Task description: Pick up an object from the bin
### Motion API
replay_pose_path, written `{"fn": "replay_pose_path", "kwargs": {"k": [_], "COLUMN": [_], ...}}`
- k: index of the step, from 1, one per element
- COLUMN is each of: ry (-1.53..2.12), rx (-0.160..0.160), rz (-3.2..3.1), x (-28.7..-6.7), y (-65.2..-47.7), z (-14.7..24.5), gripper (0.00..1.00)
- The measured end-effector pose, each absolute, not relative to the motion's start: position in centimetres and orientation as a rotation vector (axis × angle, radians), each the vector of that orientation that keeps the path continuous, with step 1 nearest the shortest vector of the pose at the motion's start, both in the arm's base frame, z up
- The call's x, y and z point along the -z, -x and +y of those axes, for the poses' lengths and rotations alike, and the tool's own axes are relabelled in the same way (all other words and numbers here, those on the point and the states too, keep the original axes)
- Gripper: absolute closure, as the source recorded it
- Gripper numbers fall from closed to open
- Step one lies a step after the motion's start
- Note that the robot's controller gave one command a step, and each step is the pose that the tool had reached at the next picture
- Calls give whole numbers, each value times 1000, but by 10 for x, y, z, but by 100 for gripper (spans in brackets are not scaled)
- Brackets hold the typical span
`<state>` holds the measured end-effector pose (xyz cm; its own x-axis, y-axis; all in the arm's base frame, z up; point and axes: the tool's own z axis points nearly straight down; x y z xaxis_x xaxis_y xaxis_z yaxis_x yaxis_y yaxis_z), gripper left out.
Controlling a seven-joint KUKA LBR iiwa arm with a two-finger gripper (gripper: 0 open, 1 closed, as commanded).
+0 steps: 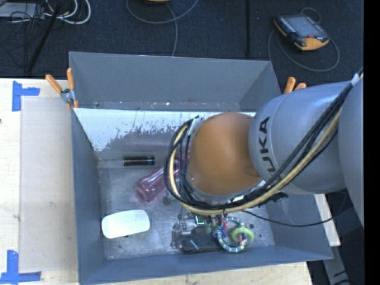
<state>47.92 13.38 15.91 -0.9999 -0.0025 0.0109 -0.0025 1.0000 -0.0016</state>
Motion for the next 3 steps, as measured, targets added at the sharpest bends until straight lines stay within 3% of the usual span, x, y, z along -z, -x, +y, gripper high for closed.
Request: {"fn": "replay_pose_path", "kwargs": {"k": [2,3], "ry": [-59,-363], "rx": [1,-1], "rz": [-3141,-3117], "x": [-160,-141], "y": [-481,-483], "z": [131,114], "gripper": [0,0]}}
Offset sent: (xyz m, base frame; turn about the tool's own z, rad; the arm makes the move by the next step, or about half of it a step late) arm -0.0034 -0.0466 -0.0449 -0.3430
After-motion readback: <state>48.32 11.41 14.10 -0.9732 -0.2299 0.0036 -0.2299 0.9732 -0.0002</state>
